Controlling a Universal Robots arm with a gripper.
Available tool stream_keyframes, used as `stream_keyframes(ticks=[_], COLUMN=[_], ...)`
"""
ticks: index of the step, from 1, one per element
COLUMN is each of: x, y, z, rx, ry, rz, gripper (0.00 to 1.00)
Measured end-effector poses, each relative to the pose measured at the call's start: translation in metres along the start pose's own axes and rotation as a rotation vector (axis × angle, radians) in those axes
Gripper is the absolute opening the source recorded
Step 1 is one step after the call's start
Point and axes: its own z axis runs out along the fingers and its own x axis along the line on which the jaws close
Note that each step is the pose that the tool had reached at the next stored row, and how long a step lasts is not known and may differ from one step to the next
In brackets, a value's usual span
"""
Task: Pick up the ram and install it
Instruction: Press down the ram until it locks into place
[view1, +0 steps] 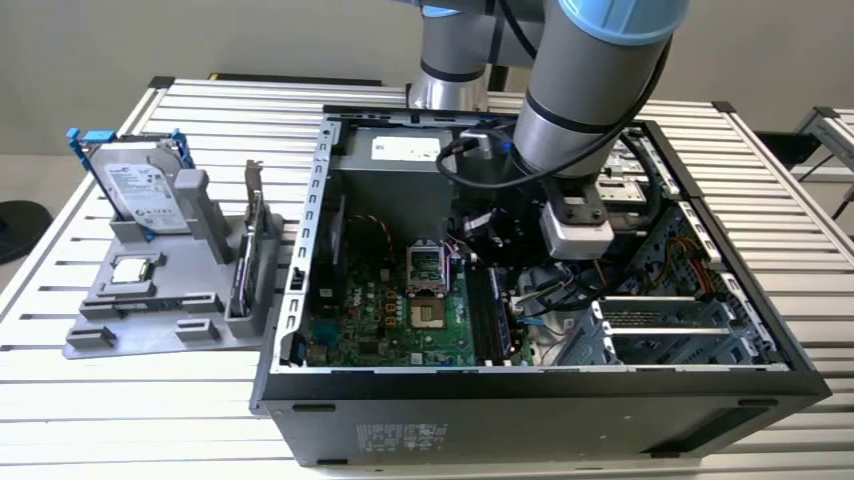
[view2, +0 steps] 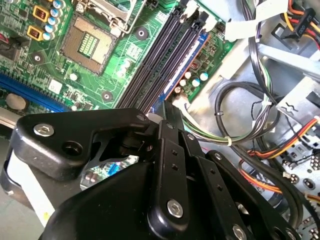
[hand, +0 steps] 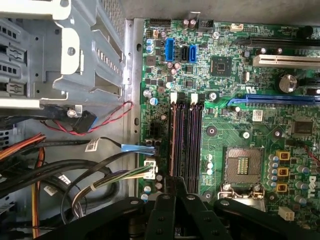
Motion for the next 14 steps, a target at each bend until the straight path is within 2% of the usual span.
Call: stream_keyframes(ticks=[14], x=[0.0000], y=[0.0000], z=[0.0001], rx=[-0.0034], ry=[0.0022], rz=[-0.166], gripper=[0.00])
